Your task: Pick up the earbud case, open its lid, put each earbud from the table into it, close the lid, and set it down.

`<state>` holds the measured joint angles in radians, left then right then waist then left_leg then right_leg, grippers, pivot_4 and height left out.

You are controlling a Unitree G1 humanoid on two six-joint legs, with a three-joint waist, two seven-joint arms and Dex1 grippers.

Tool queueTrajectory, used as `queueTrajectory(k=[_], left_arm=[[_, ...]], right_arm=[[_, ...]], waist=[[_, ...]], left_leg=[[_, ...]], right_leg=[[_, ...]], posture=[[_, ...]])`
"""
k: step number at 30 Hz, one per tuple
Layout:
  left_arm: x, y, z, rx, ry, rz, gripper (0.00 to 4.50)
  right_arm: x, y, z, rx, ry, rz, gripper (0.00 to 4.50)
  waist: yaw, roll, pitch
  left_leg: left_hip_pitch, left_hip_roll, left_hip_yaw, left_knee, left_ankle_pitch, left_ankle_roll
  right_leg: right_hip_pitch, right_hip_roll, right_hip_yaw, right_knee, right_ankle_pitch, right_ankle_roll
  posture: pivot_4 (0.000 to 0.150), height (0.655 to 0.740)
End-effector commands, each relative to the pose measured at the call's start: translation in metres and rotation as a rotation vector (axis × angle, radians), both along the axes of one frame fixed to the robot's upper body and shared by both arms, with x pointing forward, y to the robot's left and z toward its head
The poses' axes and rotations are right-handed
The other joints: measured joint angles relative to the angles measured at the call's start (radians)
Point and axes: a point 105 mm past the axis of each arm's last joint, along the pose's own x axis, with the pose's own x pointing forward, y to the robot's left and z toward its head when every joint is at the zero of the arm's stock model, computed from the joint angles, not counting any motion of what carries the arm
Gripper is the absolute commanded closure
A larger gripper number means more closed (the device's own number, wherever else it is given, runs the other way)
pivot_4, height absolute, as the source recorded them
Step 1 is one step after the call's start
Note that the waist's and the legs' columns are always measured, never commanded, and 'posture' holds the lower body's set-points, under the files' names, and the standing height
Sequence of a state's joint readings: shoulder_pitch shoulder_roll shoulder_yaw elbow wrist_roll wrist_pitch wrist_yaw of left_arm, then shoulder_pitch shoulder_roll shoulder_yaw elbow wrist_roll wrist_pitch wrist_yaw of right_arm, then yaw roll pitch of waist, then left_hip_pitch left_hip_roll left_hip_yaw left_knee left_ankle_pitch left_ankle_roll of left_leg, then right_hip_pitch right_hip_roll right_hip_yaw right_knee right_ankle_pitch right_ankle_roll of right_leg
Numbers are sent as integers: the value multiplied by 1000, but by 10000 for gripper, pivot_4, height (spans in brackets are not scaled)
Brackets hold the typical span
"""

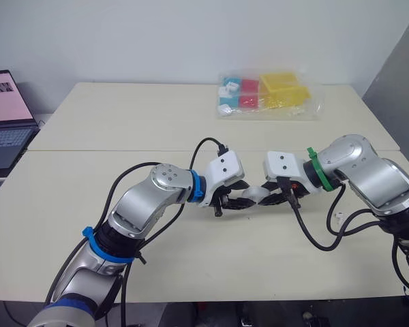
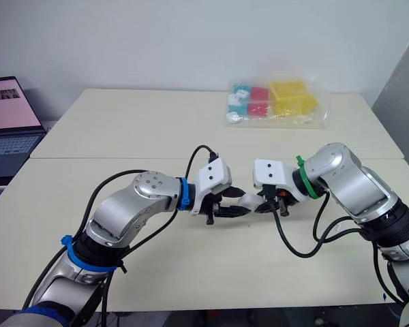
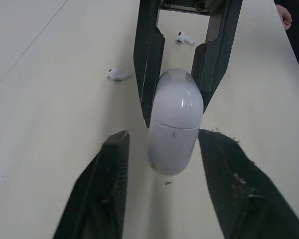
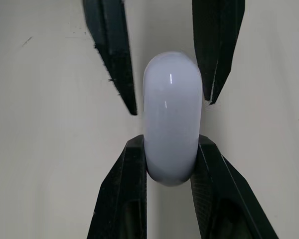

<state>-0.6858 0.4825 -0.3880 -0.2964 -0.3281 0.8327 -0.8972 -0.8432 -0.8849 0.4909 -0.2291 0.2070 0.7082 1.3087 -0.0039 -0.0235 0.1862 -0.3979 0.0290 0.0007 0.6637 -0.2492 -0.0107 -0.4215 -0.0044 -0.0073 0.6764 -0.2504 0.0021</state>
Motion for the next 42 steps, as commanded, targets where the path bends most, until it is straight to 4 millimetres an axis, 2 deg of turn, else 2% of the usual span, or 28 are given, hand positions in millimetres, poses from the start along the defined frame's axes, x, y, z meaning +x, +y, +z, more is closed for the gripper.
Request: queueTrajectory(k=[1, 18, 24, 25, 29, 31, 34, 38, 42], left_arm=[[-1, -5, 5, -19, -37, -12, 36497], [0, -7, -1, -33, -48, -12, 37158], [5, 1, -5, -52, -55, 10, 37161], [6, 2, -6, -57, -57, 16, 37161], [7, 7, -7, -100, -48, 34, 37161], [7, 9, -3, -159, -40, 36, 37161], [3, 12, 13, -385, -23, 22, 37162], [-10, 18, 12, -472, -70, -62, 37162], [-9, 18, 12, -501, -125, -66, 37162]], right_arm=[[-2, 3, 12, 19, -43, 24, 37211], [-5, 2, 10, 5, -43, 46, 37212], [-10, -8, 16, 6, -23, 65, 17034], [-9, -12, 18, 3, -27, 61, 12625], [-3, -35, 25, -28, -60, 9, 587], [-2, -47, 30, -42, -84, -2, 0], [0, -58, 48, 9, -204, 12, 0], [-5, -52, 68, 162, -299, 39, 0], [-9, -44, 79, 239, -400, 57, 0]], waist=[[0, 0, 0], [0, 0, 0], [0, 0, 0], [0, 0, 0], [1, 0, 0], [1, 0, 0], [2, 0, 0], [-2, 0, 0], [2, 0, 0]], left_leg=[[0, 0, 0, 0, 0, 0], [0, 0, 0, 0, 0, 0], [0, 0, 0, 0, 0, 0], [0, 0, 0, 0, 0, 0], [0, 0, 0, 0, 0, 0], [0, 0, 1, 0, 0, 0], [0, 0, 1, 0, 0, 0], [1, 0, 2, 0, 0, 0], [2, 0, 1, 0, 0, 0]], right_leg=[[0, 0, 0, 0, 0, 0], [0, 0, 0, 0, 0, 0], [0, 0, 0, 0, 0, 0], [0, 0, 0, 0, 0, 0], [0, -1, 0, 0, 0, 0], [0, -1, 0, 0, 0, 0], [0, -1, 0, 0, 0, 0], [0, -1, 1, 0, 0, 0], [1, 0, 0, 2, 0, 0]], posture=[[1500, 7400], [1500, 7400], [1500, 7400], [1500, 7400], [1500, 7400], [1500, 7400], [1500, 7400], [1500, 7400], [1500, 7400]])
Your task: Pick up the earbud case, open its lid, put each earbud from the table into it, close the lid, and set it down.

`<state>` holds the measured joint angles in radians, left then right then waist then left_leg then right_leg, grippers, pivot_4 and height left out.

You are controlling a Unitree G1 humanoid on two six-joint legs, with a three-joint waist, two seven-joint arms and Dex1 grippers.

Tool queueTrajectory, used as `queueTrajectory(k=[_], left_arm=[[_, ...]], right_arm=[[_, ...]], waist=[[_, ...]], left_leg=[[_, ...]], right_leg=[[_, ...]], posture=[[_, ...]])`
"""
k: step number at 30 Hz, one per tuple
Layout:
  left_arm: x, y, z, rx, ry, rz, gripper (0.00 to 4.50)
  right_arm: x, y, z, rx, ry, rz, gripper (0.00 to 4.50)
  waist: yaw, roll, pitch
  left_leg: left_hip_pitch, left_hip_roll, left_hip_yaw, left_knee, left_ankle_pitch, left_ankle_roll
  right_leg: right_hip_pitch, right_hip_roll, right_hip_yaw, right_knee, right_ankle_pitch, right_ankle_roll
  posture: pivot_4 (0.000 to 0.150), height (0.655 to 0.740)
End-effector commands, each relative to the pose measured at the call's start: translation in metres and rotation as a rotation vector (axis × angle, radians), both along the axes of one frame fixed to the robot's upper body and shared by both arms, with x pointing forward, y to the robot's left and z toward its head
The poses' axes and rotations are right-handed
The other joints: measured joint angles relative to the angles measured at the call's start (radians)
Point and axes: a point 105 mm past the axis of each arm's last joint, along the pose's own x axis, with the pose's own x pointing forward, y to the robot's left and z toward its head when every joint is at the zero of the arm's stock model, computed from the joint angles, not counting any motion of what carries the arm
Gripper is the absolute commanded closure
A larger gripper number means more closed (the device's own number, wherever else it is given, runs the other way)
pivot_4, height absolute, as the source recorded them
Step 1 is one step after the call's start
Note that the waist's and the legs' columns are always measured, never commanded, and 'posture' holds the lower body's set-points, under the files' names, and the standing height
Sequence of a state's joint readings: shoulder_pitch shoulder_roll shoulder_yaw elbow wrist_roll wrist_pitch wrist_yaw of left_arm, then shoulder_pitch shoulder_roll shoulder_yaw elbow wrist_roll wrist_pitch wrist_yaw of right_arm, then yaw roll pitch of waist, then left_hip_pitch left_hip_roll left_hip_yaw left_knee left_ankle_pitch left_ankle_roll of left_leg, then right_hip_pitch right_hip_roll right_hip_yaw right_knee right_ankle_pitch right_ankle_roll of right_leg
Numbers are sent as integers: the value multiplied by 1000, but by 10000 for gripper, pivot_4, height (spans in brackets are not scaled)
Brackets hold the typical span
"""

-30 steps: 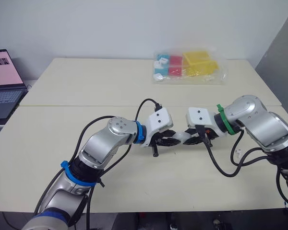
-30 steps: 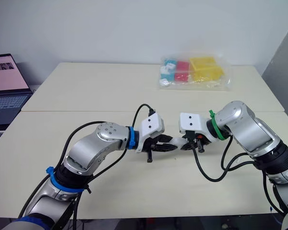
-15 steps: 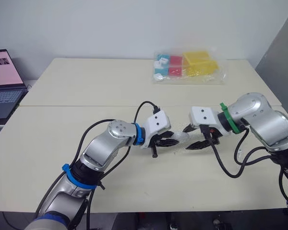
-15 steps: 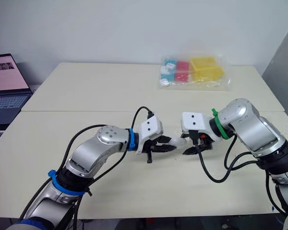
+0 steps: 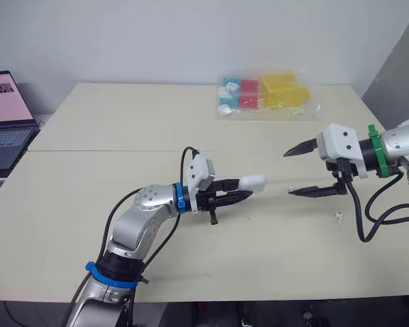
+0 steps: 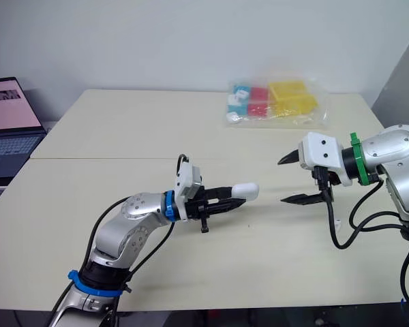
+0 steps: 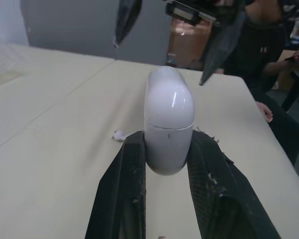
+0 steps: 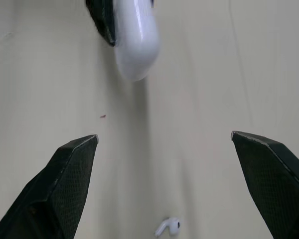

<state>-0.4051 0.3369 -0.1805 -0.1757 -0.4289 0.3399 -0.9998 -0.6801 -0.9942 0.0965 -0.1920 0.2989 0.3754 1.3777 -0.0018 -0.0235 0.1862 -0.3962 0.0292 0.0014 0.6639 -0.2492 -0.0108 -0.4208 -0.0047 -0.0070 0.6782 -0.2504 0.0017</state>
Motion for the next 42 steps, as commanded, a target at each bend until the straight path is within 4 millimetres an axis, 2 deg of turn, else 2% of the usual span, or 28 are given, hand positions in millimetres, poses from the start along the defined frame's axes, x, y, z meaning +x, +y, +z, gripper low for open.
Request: queueTrajectory(k=[1, 6, 9, 14, 22, 42], left_arm=[[0, -3, 10, -28, -80, -19, 37162], [5, -8, 4, -1, -103, -31, 37162], [9, -8, 4, 4, -112, -13, 37162], [8, -8, 5, 29, -121, -22, 37162], [6, -6, 2, 62, -146, -22, 37162], [2, -5, -6, 108, -182, -33, 37163]], right_arm=[[-10, 10, 19, 69, -152, 38, 0], [-32, 33, 16, 154, -122, 101, 0], [-31, 39, 14, 177, -91, 65, 0], [-16, 44, -4, 115, -174, 54, 0], [5, 54, -2, 125, -214, 45, 0], [10, 53, 12, 141, -241, 29, 0]], waist=[[0, 0, 0], [-1, 0, 0], [-1, 0, 0], [-1, 0, 0], [-1, 0, 0], [-1, 0, 0]], left_leg=[[0, 0, 0, 0, 0, 0], [0, 0, 1, 1, 0, 0], [0, 0, 1, 1, 0, 0], [1, 0, 1, 1, 0, 0], [0, 0, 0, 0, 0, 0], [0, 0, 0, 0, 0, 0]], right_leg=[[0, 0, 0, 0, 0, 0], [1, 0, 0, 0, 0, 0], [1, 0, 0, 0, 0, 0], [1, 0, 0, 0, 0, 0], [0, 2, 0, 0, 0, 0], [0, 1, 0, -1, 0, -1]], posture=[[1500, 7400], [1500, 7400], [1500, 7400], [1500, 7400], [1500, 7400], [1500, 7400]])
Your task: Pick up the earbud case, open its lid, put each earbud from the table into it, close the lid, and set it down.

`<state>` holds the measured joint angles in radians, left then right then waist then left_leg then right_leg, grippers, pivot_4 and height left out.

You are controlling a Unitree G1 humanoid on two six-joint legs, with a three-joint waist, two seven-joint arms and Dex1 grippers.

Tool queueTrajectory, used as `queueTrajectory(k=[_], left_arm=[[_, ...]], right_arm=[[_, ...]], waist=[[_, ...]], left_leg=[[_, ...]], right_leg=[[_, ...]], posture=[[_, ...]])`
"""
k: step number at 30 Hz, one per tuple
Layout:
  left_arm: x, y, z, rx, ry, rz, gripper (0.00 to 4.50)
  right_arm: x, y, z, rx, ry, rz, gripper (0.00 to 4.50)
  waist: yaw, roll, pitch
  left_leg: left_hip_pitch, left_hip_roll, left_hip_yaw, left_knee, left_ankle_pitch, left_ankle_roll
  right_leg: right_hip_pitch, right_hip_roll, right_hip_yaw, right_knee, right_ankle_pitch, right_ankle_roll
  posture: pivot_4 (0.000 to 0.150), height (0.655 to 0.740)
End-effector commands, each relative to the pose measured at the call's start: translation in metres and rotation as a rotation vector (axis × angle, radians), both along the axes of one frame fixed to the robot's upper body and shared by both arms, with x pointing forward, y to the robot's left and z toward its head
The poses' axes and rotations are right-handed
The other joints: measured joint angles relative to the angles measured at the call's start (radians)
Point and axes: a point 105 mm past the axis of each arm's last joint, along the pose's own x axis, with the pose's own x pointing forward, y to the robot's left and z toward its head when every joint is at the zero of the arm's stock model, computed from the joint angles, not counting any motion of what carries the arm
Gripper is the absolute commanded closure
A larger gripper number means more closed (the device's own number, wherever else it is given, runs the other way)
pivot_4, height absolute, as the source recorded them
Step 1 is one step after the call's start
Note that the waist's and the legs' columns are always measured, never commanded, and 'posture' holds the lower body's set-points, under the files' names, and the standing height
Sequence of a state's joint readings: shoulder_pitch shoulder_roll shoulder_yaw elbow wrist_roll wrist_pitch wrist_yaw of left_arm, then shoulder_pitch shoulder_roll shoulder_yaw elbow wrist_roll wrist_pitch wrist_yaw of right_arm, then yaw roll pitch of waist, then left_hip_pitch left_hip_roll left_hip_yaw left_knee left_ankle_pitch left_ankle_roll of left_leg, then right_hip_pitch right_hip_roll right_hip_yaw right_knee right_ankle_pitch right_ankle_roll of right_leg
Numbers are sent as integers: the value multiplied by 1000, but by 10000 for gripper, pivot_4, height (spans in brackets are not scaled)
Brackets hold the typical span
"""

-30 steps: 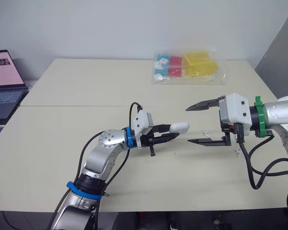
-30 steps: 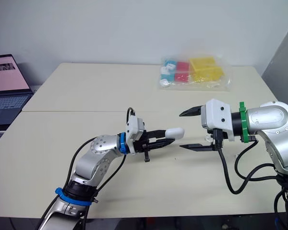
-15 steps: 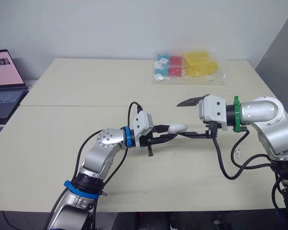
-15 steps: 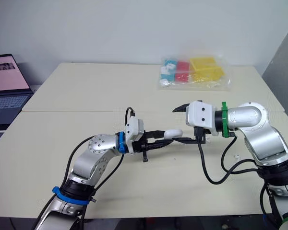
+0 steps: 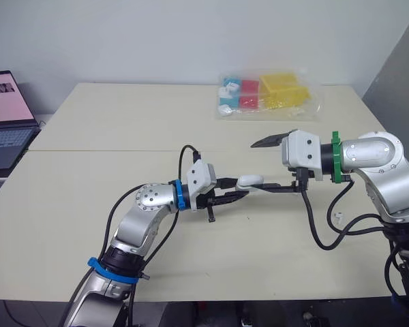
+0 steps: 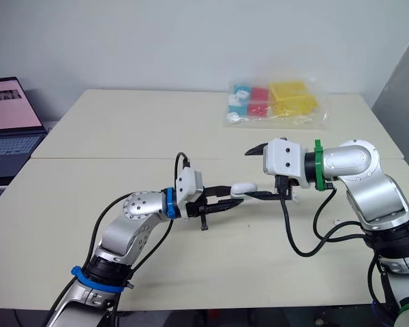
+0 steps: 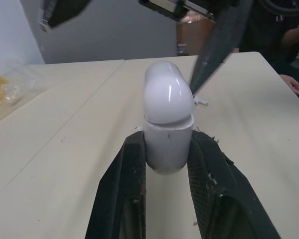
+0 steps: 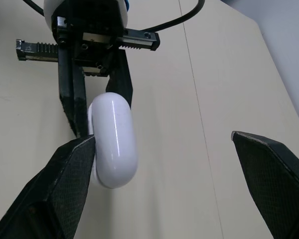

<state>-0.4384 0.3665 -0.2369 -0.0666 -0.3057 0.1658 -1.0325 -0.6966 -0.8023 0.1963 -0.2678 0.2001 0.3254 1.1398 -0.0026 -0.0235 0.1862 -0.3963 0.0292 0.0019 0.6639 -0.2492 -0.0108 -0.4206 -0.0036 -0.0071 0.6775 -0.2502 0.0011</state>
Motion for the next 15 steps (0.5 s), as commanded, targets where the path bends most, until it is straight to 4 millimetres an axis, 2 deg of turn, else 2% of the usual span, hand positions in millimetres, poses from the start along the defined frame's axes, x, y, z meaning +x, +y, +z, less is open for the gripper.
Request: queueTrajectory(k=[1, 12, 15], left_arm=[[-7, -5, 9, -10, -56, -39, 37163], [-3, -4, 7, -14, -43, -7, 37163], [3, -1, 11, -58, -25, 45, 37163]], right_arm=[[0, -2, 17, 29, -63, -10, 0], [-7, -11, 13, 1, 17, 2, 0], [-14, -21, 20, 9, 81, -3, 0]], waist=[[0, 0, 0], [0, 0, 0], [0, 0, 0]], left_leg=[[0, 0, 0, 0, 0, 0], [0, 0, 0, 0, 0, 0], [0, 0, 0, 0, 0, 0]], right_leg=[[0, 0, 0, 0, 0, 0], [0, 0, 0, 0, 0, 0], [0, -1, 0, 0, 0, 0]], posture=[[1500, 7400], [1500, 7400], [1500, 7400]])
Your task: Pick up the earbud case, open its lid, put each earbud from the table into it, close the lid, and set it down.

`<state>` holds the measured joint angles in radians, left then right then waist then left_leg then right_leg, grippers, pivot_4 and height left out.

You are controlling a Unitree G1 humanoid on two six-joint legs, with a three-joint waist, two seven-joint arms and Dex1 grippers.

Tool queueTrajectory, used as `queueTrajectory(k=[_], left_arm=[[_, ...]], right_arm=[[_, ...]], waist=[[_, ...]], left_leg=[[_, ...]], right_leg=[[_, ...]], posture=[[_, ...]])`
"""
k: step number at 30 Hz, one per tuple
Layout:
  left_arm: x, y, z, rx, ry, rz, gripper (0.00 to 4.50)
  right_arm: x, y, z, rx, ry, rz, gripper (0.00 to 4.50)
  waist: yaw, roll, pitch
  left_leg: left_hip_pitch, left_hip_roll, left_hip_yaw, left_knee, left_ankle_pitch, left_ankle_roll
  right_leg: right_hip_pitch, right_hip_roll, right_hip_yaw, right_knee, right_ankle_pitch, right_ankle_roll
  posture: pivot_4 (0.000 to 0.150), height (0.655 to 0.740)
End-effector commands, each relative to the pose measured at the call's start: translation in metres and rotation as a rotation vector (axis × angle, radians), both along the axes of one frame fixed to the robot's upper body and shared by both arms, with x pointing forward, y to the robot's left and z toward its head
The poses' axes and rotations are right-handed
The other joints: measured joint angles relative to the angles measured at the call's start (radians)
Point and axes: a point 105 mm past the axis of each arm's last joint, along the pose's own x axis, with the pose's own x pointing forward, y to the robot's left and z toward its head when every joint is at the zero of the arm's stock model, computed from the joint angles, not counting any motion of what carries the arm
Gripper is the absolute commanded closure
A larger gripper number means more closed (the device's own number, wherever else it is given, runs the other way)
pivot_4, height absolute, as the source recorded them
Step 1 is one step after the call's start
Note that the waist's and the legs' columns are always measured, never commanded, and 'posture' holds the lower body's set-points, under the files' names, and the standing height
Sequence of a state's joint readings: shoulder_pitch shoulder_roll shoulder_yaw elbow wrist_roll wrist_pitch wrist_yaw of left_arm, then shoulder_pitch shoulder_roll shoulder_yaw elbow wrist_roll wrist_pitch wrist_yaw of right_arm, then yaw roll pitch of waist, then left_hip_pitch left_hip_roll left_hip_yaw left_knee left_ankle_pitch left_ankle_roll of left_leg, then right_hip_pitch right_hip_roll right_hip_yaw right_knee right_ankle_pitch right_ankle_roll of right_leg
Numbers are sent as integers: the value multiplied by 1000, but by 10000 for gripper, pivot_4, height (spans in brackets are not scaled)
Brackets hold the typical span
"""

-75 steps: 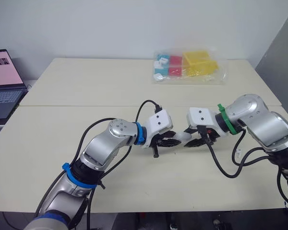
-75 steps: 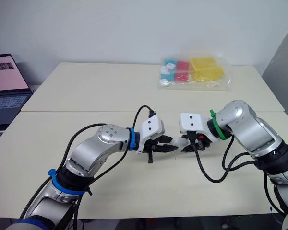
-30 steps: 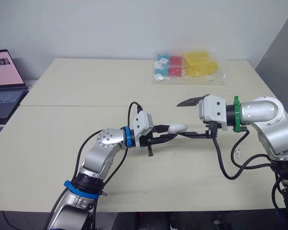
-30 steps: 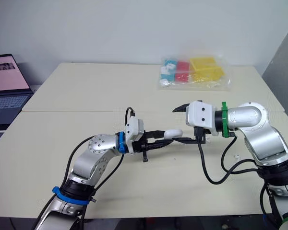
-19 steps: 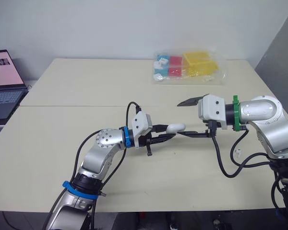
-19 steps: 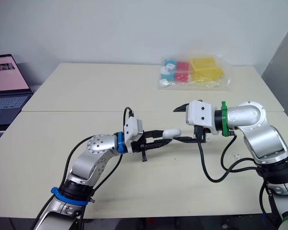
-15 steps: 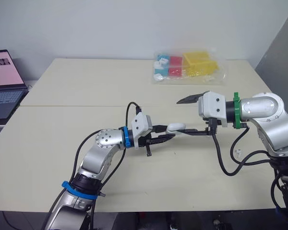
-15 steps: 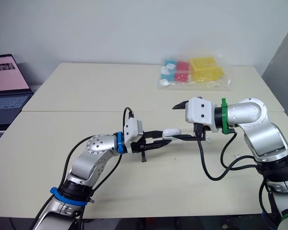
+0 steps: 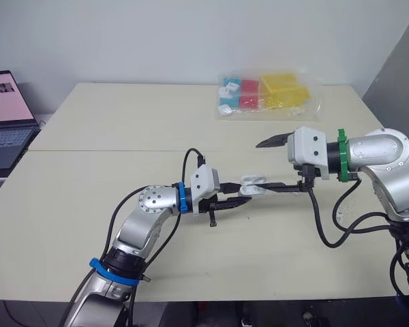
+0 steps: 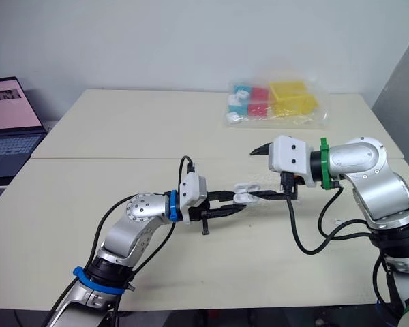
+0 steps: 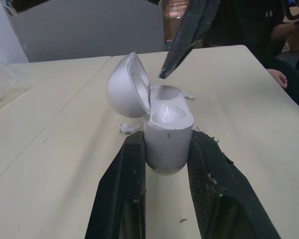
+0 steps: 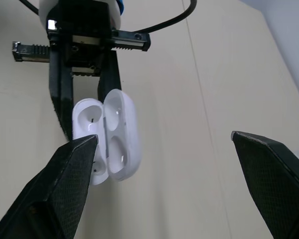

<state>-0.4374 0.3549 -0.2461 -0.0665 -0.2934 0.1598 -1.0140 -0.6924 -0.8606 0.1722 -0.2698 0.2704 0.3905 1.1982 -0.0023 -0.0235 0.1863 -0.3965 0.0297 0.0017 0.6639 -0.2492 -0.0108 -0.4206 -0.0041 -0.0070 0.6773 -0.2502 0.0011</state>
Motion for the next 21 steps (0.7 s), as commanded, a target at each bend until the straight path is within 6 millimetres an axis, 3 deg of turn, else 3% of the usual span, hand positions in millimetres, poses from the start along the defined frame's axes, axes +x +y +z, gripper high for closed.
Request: queueTrajectory(k=[1, 4, 8, 14, 17, 21], left_arm=[[5, 4, 14, -80, -2, 58, 37163], [4, 9, 15, -95, 5, 85, 37163], [1, 14, 18, -113, -19, 115, 37163], [-9, 22, 19, -112, 0, 109, 37163], [-18, 22, 17, -82, -5, 58, 37163], [-29, 18, 15, -52, -21, -18, 37163]], right_arm=[[-9, -15, 26, 34, 8, -19, 0], [-6, -41, 37, 70, 42, -135, 0], [-8, -67, 35, 102, 97, -290, 0], [-12, -101, 17, 153, 134, -636, 0], [-17, -107, 9, 185, 196, -743, 0], [-28, -126, -23, 193, 300, -984, 0]], waist=[[0, 0, 0], [0, 0, 0], [2, 0, 0], [0, 0, 0], [0, 0, 0], [2, 0, 0]], left_leg=[[0, 0, 0, 0, 0, 0], [0, 0, 0, 0, 0, 0], [0, 0, -1, -1, 0, 0], [0, 1, 1, -1, 0, 0], [0, 0, 0, -1, 0, 0], [0, 0, 0, -1, 0, 0]], right_leg=[[0, 0, 0, 0, 0, 0], [0, -1, 0, 0, 0, 0], [0, -1, -1, -2, 0, 0], [0, -1, 1, -2, 0, 0], [0, -1, 0, -1, 0, 0], [0, -1, -1, -1, 0, 0]], posture=[[1500, 7400], [1500, 7400], [1500, 7400], [1500, 7400], [1500, 7400], [1500, 7400]])
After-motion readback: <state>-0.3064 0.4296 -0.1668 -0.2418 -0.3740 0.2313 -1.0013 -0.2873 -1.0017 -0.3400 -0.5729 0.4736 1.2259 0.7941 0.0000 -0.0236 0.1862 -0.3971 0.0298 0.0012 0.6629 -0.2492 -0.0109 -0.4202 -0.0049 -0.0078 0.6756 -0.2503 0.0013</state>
